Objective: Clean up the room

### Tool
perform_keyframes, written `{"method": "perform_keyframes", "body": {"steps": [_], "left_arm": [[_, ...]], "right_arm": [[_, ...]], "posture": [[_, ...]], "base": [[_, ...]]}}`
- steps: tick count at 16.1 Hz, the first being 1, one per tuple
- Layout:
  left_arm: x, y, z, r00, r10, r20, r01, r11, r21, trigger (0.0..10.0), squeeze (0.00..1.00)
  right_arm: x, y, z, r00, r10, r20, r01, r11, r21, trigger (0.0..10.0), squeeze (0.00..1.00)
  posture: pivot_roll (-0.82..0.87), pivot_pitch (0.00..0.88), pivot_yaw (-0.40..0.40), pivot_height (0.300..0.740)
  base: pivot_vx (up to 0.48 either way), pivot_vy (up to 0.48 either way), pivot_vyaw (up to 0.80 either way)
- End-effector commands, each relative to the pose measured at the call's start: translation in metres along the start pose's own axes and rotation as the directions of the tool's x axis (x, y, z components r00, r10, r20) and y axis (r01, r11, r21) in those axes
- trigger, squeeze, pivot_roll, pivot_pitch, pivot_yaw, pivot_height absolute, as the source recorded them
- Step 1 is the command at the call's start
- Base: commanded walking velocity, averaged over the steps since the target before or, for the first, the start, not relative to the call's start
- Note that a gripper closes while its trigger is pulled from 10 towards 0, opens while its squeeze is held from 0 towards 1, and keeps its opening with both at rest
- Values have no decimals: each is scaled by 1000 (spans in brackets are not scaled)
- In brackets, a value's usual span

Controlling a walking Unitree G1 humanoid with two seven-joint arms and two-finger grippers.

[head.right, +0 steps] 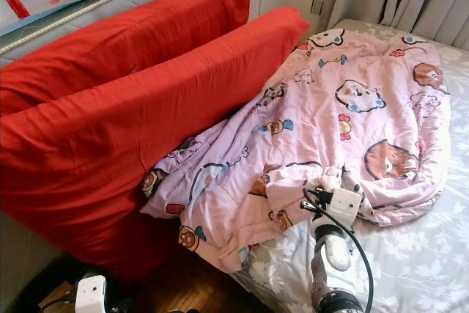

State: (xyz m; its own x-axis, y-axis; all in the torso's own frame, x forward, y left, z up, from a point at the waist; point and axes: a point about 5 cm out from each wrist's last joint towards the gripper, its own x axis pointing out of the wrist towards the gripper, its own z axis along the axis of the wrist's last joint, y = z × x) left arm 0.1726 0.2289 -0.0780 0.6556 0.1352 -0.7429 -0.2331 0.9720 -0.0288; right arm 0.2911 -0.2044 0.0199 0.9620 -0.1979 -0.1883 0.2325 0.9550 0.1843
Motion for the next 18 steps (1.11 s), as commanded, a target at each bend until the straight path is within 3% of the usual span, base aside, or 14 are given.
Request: {"method": "perform_keyframes", "body": {"steps": [1,9,18], "left_arm": [[-4,7,-11,999,12,-44,-11,1000,6,10000,0],[-4,7,-12,999,-3,-48,5,1000,26,10000,0],[-2,1,-8,999,-18,-33,20,999,41,10000,0]], "right_arm": [[-1,-1,0,1000,-9,16,9,1000,4,10000,0],[-3,-1,-1,999,-24,22,23,1000,12,10000,0],[-1,-6,2,999,-47,25,46,999,19,10000,0]], "posture": [[54,109,34,740],[54,110,39,740],[59,134,40,740]], "base": [[0,0,0],[0,0,0],[-251,0,0]]}}
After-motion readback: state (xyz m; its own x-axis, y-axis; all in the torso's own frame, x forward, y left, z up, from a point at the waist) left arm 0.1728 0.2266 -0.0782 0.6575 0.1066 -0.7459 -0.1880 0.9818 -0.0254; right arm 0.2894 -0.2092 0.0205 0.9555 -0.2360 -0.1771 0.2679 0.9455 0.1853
